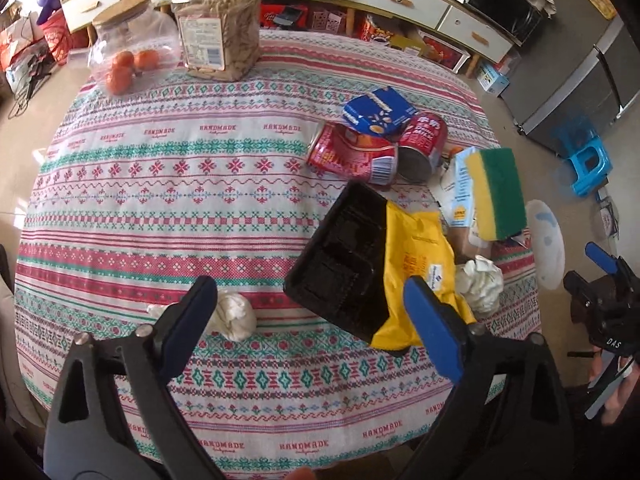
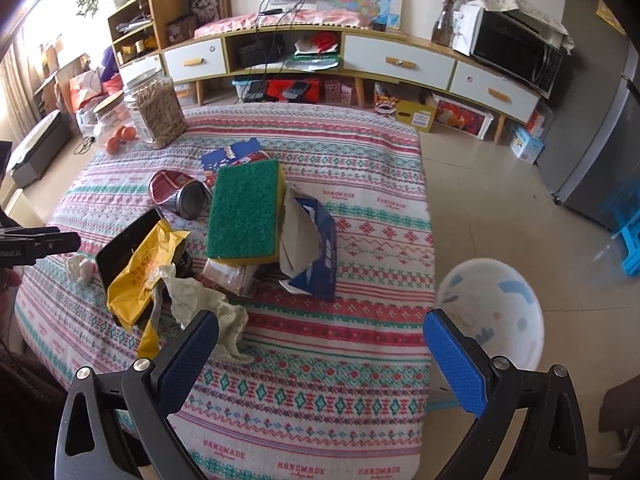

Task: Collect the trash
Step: 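Reach the right tool to the green-yellow sponge and close on it, then carry the sponge to the white bucket and open the right tool while the left tool grasps the red can, then move the red can over the bucket and open the left tool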

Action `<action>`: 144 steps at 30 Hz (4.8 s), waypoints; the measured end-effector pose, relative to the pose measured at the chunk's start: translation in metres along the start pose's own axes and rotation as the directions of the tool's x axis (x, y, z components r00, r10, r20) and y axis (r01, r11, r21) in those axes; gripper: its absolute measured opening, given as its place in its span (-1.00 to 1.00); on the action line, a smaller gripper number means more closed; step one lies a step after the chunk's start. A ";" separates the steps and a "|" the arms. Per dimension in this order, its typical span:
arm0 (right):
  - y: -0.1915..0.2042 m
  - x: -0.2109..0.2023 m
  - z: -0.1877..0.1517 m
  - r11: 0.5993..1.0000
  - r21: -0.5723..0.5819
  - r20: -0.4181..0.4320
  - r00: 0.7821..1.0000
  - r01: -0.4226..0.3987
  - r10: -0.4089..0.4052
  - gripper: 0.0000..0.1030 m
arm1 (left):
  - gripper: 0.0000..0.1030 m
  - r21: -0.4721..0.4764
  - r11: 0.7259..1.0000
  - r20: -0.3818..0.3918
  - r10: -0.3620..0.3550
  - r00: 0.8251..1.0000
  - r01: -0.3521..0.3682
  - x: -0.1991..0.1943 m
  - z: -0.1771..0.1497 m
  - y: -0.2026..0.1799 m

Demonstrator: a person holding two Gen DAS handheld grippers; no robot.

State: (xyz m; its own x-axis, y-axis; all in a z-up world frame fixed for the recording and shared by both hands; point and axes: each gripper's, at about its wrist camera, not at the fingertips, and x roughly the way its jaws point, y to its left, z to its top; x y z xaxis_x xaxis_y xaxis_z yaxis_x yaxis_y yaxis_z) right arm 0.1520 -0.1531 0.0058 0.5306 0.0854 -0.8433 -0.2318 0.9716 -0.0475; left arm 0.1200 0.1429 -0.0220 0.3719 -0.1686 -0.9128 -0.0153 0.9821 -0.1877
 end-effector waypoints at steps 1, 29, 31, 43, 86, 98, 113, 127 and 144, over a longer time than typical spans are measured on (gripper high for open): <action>0.003 0.003 0.003 1.000 -0.005 -0.003 1.000 -0.006 0.006 1.00 | 0.67 -0.008 1.000 -0.014 -0.001 1.000 0.001 0.005 0.002 0.003; 0.034 0.080 0.070 0.996 0.031 -0.058 0.995 -0.079 0.080 0.20 | 0.62 0.043 0.999 0.015 0.024 1.000 -0.024 0.054 0.066 -0.026; 0.029 0.076 0.070 0.995 0.048 -0.048 0.995 -0.089 0.091 0.20 | 0.64 0.066 0.997 0.028 0.026 0.999 -0.028 0.057 0.069 -0.034; -0.009 0.039 0.058 0.991 0.099 0.007 0.996 -0.086 0.086 0.20 | 0.65 0.130 0.986 0.038 0.103 0.994 -0.107 0.087 0.084 -0.065; -0.172 0.038 -0.019 0.925 0.377 -0.142 0.990 0.047 0.007 0.21 | 0.56 -0.238 0.964 -0.037 0.116 0.993 -0.121 0.130 0.106 -0.040; -0.186 0.045 -0.026 0.916 0.395 -0.170 0.985 0.073 -0.005 0.21 | 0.22 -0.234 0.969 0.059 0.091 0.994 -0.075 0.086 0.090 -0.038; -0.220 0.059 -0.053 0.869 0.467 -0.240 0.969 0.165 -0.056 0.21 | 0.22 -0.022 0.991 0.168 -0.127 0.978 0.133 0.021 0.054 -0.131; -0.233 0.042 -0.062 0.858 0.498 -0.193 0.981 0.122 -0.027 0.20 | 0.22 0.184 0.955 0.095 -0.253 0.963 0.233 0.028 0.039 -0.243; -0.244 0.019 -0.077 0.857 0.508 -0.186 0.982 0.086 0.012 0.45 | 0.22 0.290 0.922 -0.013 -0.265 0.964 0.257 0.063 0.024 -0.316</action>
State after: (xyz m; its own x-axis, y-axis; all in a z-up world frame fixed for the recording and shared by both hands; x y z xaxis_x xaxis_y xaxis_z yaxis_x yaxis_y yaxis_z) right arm 0.1556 -0.4058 -0.0401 0.3666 0.0543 -0.9288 0.2612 0.9522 0.1587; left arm 0.1709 -0.1760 -0.0113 0.3503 -0.4236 -0.8354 0.3505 0.8864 -0.3025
